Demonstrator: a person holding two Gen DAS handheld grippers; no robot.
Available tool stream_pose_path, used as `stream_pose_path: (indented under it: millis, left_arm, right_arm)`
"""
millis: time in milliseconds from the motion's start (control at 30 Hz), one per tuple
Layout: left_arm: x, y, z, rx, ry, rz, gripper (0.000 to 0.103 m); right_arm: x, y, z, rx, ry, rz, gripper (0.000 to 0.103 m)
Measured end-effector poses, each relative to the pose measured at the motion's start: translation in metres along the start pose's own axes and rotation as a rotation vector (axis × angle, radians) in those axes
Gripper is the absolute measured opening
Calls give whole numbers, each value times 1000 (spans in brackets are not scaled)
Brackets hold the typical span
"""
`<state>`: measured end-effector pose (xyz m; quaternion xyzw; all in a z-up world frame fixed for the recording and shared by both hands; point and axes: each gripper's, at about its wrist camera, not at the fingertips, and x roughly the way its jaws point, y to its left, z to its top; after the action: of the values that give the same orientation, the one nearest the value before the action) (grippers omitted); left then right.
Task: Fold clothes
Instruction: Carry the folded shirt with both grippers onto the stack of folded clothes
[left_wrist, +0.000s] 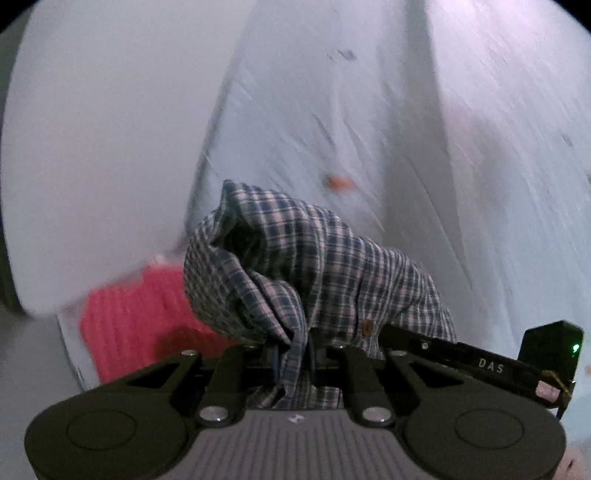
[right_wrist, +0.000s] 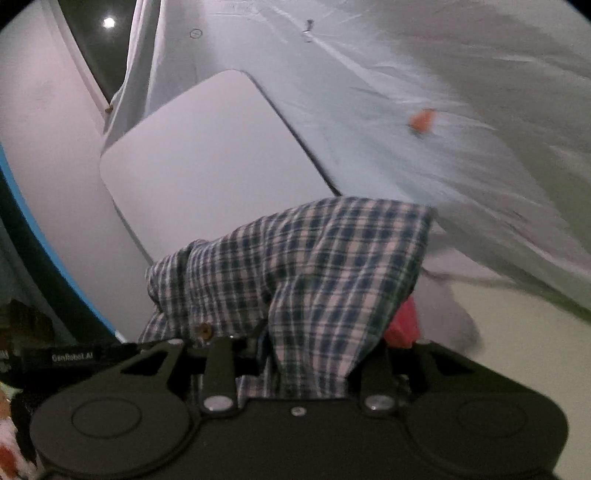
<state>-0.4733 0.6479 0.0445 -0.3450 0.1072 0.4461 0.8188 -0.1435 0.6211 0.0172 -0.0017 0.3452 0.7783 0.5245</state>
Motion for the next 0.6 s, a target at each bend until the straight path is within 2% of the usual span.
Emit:
stream_pose_path:
  millis: [67, 167, 300, 333, 367, 433, 500, 567, 600]
  left_arm:
    - [20, 24, 17, -47, -37, 52, 20]
    - [58, 63, 23, -113, -43, 168, 20]
    - [111, 118, -2, -256, 27, 321, 21]
    - [121, 130, -9, -290, 43, 359, 28]
    - [127, 140, -15, -327, 48, 376, 35]
    - [130, 156, -23, -406, 42, 372, 65]
    - [129, 162, -27, -435, 33, 365, 73]
    - [124, 160, -29, -426, 27, 386, 82]
    - [121, 157, -32, -414, 26, 403, 86]
  right_arm:
    - [38, -10, 18, 2, -10, 27, 45]
    - [101, -36, 25, 48, 8, 14, 48]
    - [177, -75, 12, 90, 82, -103, 49]
    - [191, -83, 6, 91, 106, -143, 53]
    - [191, -87, 2, 103, 98, -153, 61]
    - [189, -95, -5, 128, 84, -173, 72]
    - [187, -102, -13, 153, 70, -194, 80]
    - [176, -102, -14, 137, 61, -248, 90]
    - [169, -98, -13, 109, 50, -282, 92]
